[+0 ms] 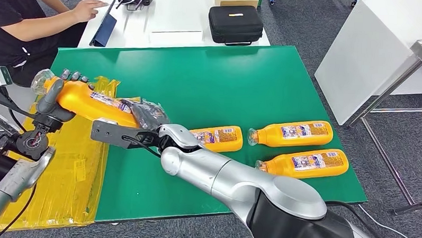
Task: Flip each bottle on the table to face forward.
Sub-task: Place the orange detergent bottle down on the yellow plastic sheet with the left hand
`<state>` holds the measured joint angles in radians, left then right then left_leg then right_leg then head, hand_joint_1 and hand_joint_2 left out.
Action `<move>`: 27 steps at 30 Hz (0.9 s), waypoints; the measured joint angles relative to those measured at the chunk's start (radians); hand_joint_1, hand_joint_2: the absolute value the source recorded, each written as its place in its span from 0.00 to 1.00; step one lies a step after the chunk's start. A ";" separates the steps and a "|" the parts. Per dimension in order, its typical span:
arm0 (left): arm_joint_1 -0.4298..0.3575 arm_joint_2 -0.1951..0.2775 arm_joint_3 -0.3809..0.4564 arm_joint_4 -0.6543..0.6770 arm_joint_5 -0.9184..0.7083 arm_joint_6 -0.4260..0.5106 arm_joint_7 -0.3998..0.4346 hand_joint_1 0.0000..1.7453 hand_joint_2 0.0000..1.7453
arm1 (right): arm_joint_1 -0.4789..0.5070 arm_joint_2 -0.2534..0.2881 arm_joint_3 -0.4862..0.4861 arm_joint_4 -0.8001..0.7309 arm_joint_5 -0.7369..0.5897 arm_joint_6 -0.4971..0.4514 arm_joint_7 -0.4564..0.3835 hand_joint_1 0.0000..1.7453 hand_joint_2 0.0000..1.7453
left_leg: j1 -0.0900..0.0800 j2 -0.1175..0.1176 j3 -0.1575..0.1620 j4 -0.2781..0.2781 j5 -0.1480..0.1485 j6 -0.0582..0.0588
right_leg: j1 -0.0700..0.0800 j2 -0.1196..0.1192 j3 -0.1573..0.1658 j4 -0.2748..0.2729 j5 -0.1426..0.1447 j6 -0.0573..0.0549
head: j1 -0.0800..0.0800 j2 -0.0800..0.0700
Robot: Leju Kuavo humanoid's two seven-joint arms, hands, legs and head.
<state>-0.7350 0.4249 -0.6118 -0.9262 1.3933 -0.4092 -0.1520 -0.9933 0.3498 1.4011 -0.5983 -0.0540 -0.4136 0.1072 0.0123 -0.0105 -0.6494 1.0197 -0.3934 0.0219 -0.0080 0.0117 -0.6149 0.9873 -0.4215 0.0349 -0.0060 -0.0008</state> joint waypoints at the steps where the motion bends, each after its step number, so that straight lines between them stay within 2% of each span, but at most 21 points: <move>1: -0.001 0.002 -0.002 0.000 0.002 0.002 -0.002 1.00 1.00 | -0.001 0.000 0.004 0.001 0.000 -0.001 -0.001 0.16 0.50 | 0.000 0.000 0.000 0.000 0.000 0.000 | 0.000 0.000 0.000 0.000 0.000 0.000 | 0.000 0.000; 2: -0.002 0.006 -0.004 0.000 0.005 0.008 -0.006 1.00 1.00 | -0.002 0.000 0.009 0.002 -0.001 -0.002 -0.004 0.00 0.25 | 0.000 0.000 0.000 0.000 0.000 0.000 | 0.000 0.000 0.000 0.000 0.000 0.000 | 0.000 0.000; 3: -0.003 0.013 -0.007 0.001 0.012 0.017 -0.011 1.00 1.00 | -0.003 0.000 0.014 0.002 -0.004 -0.003 -0.008 0.00 0.00 | 0.000 0.000 0.000 0.000 0.000 0.000 | 0.000 0.001 0.000 0.000 0.000 0.000 | 0.000 0.000; 7: -0.011 0.066 -0.020 0.008 0.049 0.052 -0.035 1.00 1.00 | -0.010 -0.002 0.034 0.010 -0.052 -0.012 -0.045 0.00 0.00 | 0.000 0.002 0.000 0.000 0.000 0.000 | 0.000 0.002 -0.001 0.000 0.000 0.000 | 0.000 0.000; 10: -0.010 0.129 -0.025 0.019 0.068 0.062 -0.047 1.00 1.00 | -0.034 -0.014 0.039 0.014 -0.097 -0.028 -0.066 0.00 0.00 | 0.000 0.003 0.000 0.000 0.000 0.000 | 0.000 0.003 -0.002 0.001 0.000 0.000 | 0.000 0.000; 16: 0.003 0.252 -0.028 0.025 0.075 0.110 -0.056 1.00 1.00 | -0.082 -0.063 0.044 -0.003 -0.164 -0.058 -0.055 0.00 0.00 | 0.001 0.004 0.000 0.000 0.000 -0.001 | 0.000 0.004 -0.002 0.001 0.000 0.000 | 0.000 0.000; 22: 0.024 0.338 -0.033 -0.009 0.017 0.245 -0.121 1.00 1.00 | -0.091 -0.089 0.060 -0.020 -0.202 -0.085 -0.054 0.00 0.00 | 0.000 0.003 0.000 0.000 0.000 -0.001 | 0.000 0.003 -0.003 0.001 0.000 0.000 | 0.000 0.000; 24: 0.026 0.352 -0.042 -0.024 -0.074 0.343 -0.157 1.00 1.00 | -0.093 -0.096 0.066 -0.027 -0.217 -0.096 -0.048 0.00 0.00 | 0.000 0.002 0.000 0.000 0.000 -0.001 | 0.000 0.003 -0.003 0.001 0.000 -0.001 | 0.000 0.000; 27: 0.026 0.359 -0.071 -0.069 -0.448 0.713 -0.216 1.00 1.00 | -0.100 -0.109 0.074 -0.042 -0.249 -0.123 -0.042 0.00 0.00 | 0.000 0.002 0.000 0.000 0.000 -0.001 | 0.000 0.003 -0.003 0.001 0.000 -0.001 | 0.000 0.000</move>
<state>-0.7091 0.7838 -0.6825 -0.9953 0.9454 0.3033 -0.3676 -1.0931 0.2412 1.4747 -0.6400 -0.3027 -0.5371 0.0654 0.0126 -0.0085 -0.6496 1.0197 -0.3931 0.0213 -0.0079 0.0145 -0.6174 0.9883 -0.4212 0.0343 -0.0060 -0.0008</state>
